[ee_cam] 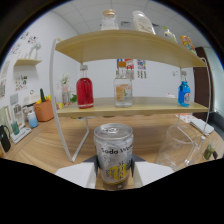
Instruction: Make me a cup of Mojito.
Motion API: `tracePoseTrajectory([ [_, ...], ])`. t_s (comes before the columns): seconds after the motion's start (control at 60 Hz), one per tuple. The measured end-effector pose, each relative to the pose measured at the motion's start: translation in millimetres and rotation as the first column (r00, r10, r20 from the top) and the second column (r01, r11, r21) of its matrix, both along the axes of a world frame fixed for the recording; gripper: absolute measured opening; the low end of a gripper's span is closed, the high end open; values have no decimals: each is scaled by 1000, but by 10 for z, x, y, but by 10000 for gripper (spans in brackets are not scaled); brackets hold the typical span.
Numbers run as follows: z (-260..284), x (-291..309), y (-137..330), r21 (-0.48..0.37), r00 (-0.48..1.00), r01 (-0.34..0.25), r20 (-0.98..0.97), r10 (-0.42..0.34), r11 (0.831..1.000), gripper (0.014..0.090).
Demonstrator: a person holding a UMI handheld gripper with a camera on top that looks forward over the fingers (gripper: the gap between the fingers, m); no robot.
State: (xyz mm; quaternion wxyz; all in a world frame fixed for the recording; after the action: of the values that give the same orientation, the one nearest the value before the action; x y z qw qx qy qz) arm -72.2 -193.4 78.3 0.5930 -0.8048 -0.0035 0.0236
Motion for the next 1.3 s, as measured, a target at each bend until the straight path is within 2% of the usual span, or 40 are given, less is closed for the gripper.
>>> tracePoseTrajectory([
  [0.167, -26, 4, -81, -5, 1000, 12, 2, -12, 1000, 531],
  [0.267, -94, -2, -96, -49, 1000, 22, -2, -22, 999, 544],
  [0.35, -229, -53, -181, -152, 1000, 2, -24, -6, 988, 689],
  [0.4, -201, -37, -252, -175, 1000, 8, -27, -13, 985, 846],
  [0.417, -172, -29, -277, -177, 1000, 12, -25, -16, 984, 859],
  [0.45, -115, -10, -328, -184, 1000, 17, -12, -20, 983, 837],
  [0.683, 426, 46, -875, -212, 1000, 3, 13, -1, 977, 848],
  [0.9, 660, 427, -1358, -267, 997, 78, 35, -71, 961, 855],
  [1.1, 718, 819, -1518, -301, 992, 120, 73, -103, 946, 855],
  [1.3, 705, 1040, -1574, -339, 992, 105, 98, -76, 935, 856],
])
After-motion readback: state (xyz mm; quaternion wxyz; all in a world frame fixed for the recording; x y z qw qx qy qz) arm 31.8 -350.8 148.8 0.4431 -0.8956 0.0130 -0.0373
